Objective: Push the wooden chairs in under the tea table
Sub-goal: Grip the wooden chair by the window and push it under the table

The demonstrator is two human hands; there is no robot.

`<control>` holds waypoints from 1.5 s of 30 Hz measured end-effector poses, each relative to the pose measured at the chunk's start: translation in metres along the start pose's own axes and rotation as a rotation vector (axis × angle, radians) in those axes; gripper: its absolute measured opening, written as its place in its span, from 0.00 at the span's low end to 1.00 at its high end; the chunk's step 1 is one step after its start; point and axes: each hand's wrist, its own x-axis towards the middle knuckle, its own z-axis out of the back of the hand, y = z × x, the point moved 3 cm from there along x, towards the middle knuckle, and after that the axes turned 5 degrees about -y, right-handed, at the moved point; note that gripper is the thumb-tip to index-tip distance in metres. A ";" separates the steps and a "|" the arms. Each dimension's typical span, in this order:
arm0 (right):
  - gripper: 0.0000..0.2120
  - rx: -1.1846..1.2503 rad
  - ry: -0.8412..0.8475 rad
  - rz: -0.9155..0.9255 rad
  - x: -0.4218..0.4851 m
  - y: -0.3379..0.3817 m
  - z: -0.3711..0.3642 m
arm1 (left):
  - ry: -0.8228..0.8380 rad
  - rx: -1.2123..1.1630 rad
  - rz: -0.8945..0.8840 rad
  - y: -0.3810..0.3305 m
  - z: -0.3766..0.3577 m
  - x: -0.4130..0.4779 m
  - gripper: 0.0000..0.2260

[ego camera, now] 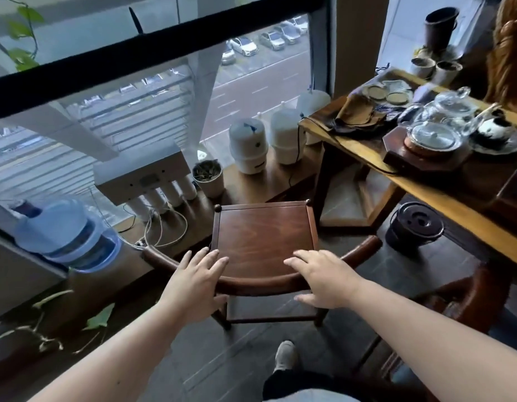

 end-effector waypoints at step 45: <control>0.11 0.201 0.448 -0.558 -0.009 0.068 -0.038 | 0.445 0.272 -0.744 0.022 -0.030 0.074 0.12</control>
